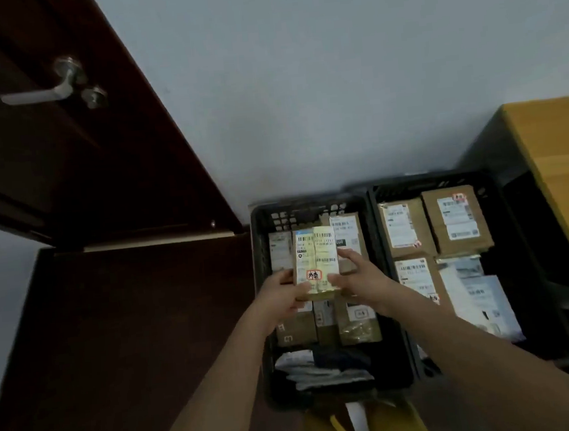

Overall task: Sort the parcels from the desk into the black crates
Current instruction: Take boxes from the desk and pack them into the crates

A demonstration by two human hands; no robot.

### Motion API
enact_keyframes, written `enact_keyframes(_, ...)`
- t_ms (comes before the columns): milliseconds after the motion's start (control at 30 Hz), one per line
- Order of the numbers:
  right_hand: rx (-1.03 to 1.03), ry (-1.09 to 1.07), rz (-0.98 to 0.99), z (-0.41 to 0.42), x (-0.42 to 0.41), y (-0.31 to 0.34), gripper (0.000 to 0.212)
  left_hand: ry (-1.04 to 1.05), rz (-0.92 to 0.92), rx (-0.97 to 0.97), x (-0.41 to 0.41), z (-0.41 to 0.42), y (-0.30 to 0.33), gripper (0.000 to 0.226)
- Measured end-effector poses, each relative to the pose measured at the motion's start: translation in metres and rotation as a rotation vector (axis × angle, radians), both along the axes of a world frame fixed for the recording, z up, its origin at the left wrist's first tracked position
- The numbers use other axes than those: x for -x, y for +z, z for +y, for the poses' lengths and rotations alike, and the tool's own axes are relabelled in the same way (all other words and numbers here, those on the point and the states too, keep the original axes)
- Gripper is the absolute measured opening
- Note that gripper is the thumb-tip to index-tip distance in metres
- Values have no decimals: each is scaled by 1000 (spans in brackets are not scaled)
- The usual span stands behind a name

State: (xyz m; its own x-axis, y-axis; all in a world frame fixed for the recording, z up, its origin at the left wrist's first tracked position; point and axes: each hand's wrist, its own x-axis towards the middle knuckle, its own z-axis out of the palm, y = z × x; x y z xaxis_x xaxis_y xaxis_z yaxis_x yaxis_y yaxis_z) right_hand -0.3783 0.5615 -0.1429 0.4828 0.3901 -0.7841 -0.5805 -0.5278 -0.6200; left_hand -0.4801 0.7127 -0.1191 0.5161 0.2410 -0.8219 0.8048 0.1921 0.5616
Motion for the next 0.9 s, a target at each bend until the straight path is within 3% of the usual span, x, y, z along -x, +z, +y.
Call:
enact_keyframes(167,156,-9,58,-29,27,-74,60,-29,140,111,22,-25,-87,44)
enact_keyframes(333,223,-41,152,-43,46,-151,60,-47,198,114,30,-42,-156,29)
enact_keyframes(433,253,-43,105,-47,51,-191,61,-71,199,68,28,-45,-192,23)
enact_keyframes(533,280,-33,28,-47,51,-217,56,-100,190,-28,22,-43,-219,38)
enact_keyframes(700,296,2,-116,-38,50,-246,58,-321,187,-178,17,-30,-257,70)
enact_keyframes(900,319,-12,-145,-33,55,-269,59,-604,218,-384,26,-22,-297,70)
